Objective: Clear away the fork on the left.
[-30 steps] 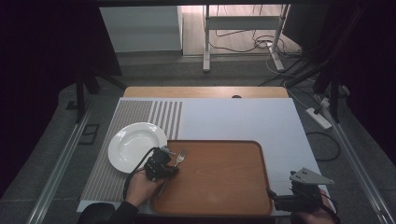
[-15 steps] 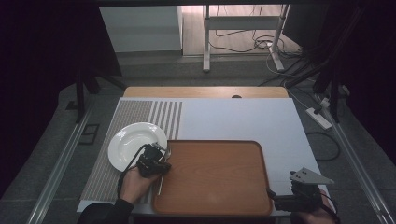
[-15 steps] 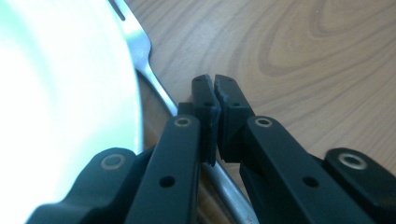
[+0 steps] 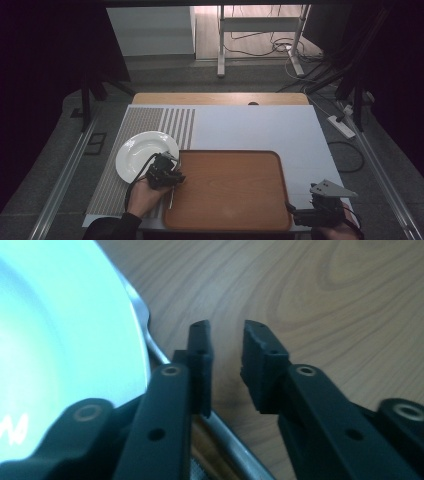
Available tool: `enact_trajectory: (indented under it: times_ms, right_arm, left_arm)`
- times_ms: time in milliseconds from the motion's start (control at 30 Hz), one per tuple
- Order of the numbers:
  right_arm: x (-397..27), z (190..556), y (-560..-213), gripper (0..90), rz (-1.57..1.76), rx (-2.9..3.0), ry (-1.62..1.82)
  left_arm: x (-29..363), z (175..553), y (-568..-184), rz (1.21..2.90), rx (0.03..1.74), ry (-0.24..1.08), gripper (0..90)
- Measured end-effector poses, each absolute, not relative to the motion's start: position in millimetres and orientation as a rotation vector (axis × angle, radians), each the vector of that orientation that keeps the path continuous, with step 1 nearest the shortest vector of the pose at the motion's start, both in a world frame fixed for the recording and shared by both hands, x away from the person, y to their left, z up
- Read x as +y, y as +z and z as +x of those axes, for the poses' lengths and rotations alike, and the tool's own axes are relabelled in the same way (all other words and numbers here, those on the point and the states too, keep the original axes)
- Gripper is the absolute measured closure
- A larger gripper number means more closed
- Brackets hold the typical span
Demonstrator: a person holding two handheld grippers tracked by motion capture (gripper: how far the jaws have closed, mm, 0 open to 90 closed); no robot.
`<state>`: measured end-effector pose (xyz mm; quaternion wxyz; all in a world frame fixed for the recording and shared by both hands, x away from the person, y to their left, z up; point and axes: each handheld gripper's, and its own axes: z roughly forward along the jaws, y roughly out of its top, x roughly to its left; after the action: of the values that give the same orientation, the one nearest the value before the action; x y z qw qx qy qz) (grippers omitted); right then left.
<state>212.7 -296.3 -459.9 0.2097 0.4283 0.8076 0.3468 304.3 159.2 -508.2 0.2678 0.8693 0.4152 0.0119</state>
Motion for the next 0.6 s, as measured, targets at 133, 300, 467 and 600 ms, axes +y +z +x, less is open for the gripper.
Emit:
enact_trajectory:
  times_ms: [133,300,467,600]
  right_arm:
    - [-296.2,212.7,-459.9,0.0,1.191,2.246,0.964]
    - [-296.2,212.7,-459.9,0.0,1.191,2.246,0.964]
    - [-296.3,212.7,-459.9,0.0,1.192,2.246,0.964]
    - [-296.4,212.8,-460.0,0.0,1.193,2.245,0.968]
  left_arm:
    - [158.5,302.9,-505.3,2.336,1.078,0.063,59.6]
    - [158.4,302.1,-502.8,2.313,1.046,0.088,43.4]
    - [161.9,303.6,-500.6,2.253,1.045,0.066,32.5]
    - [165.5,303.9,-497.5,2.200,1.042,0.052,20.6]
